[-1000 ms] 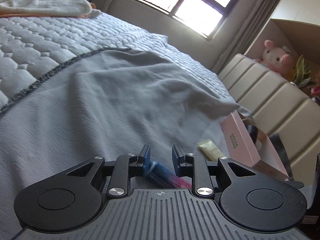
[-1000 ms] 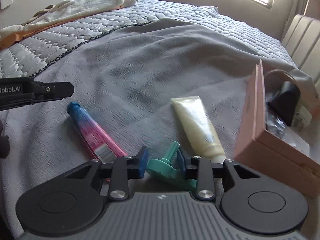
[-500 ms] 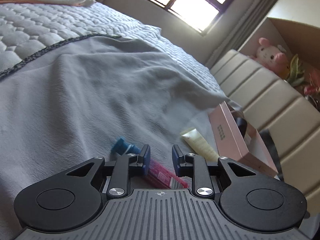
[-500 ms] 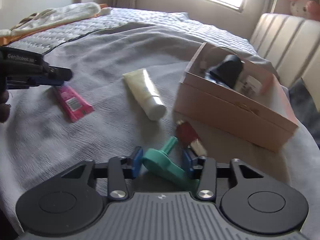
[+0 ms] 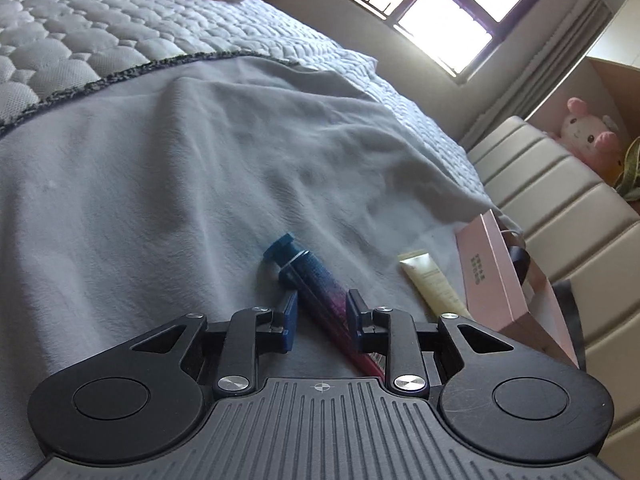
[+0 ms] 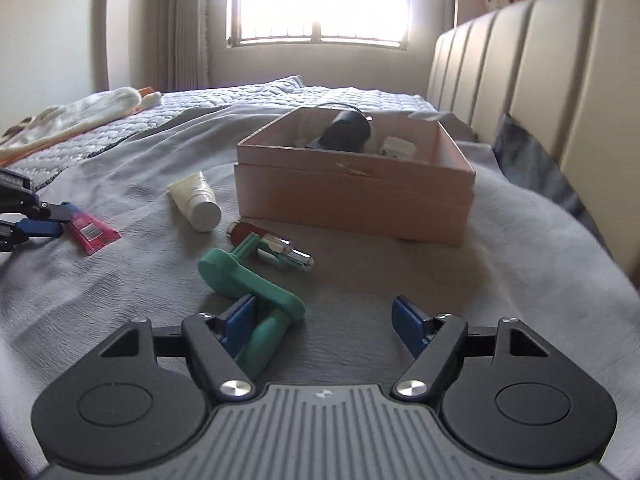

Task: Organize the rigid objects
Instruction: 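Grasp the green hair-dryer handle with the right gripper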

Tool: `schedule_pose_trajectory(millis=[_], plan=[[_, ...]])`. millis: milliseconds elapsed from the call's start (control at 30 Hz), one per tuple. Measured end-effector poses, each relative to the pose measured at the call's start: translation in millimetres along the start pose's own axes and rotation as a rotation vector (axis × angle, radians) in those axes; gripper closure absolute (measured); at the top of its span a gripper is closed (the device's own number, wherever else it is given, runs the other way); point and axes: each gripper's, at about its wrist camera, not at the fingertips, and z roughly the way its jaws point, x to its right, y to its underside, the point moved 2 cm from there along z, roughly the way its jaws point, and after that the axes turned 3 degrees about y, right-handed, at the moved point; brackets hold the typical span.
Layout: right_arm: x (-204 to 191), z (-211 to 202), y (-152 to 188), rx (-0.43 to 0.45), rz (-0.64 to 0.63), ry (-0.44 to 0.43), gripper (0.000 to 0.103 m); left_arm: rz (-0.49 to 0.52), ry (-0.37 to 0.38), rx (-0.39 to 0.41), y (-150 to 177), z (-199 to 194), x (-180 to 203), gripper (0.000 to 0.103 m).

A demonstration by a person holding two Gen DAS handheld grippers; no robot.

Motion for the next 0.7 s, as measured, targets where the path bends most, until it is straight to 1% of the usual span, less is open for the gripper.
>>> schedule_pose_trajectory(millis=[100,167,200,333,367,400,433,467,500,533,567,633,667,700], plan=[[-0.7,3.5,4.0,-0.008,0.003,-0.002,0.021,0.065,-0.049,-0.001,-3.3,21.3,19.0,0.073],[-2.8,3.4,5.7,-0.001,-0.005,0.009,0.020,0.115,-0.079,0.002,-3.3,33.9,31.3,0.068],[-3.5,3.5,6.3,0.003,-0.009,0.008,0.019,0.143,-0.096,0.002,-2.8,38.5,37.5,0.068],[1.2,4.2,8.0,0.012,0.016,-0.016,0.018,0.314,-0.146,-0.027,2.8,47.5,64.6,0.067],[2.8,3.7,8.2,0.014,0.027,-0.022,0.018,0.341,-0.152,-0.028,4.4,45.0,68.9,0.069],[4.1,3.1,8.9,0.018,0.036,-0.026,0.018,0.342,-0.155,-0.005,5.7,40.0,71.6,0.072],[4.9,2.7,9.3,0.022,0.042,-0.029,0.018,0.334,-0.154,0.041,6.6,32.5,74.5,0.074],[5.4,2.6,9.4,0.023,0.045,-0.032,0.018,0.335,-0.149,0.079,7.0,26.0,78.0,0.074],[5.4,2.9,9.3,0.023,0.047,-0.034,0.017,0.336,-0.134,0.099,6.5,21.9,82.7,0.074],[5.4,3.4,9.2,0.022,0.047,-0.036,0.017,0.321,-0.097,0.087,4.1,22.1,87.3,0.074],[5.4,3.9,9.2,0.022,0.048,-0.038,0.017,0.287,-0.043,0.036,1.7,27.7,90.2,0.074],[5.5,4.0,9.7,0.024,0.050,-0.040,0.017,0.167,0.053,-0.149,-0.6,54.5,93.4,0.074],[5.6,3.8,10.0,0.025,0.050,-0.040,0.016,0.127,0.067,-0.207,0.4,67.5,95.7,0.074],[5.6,3.2,10.6,0.026,0.050,-0.039,0.017,0.125,0.059,-0.232,2.7,79.1,100.2,0.073]])
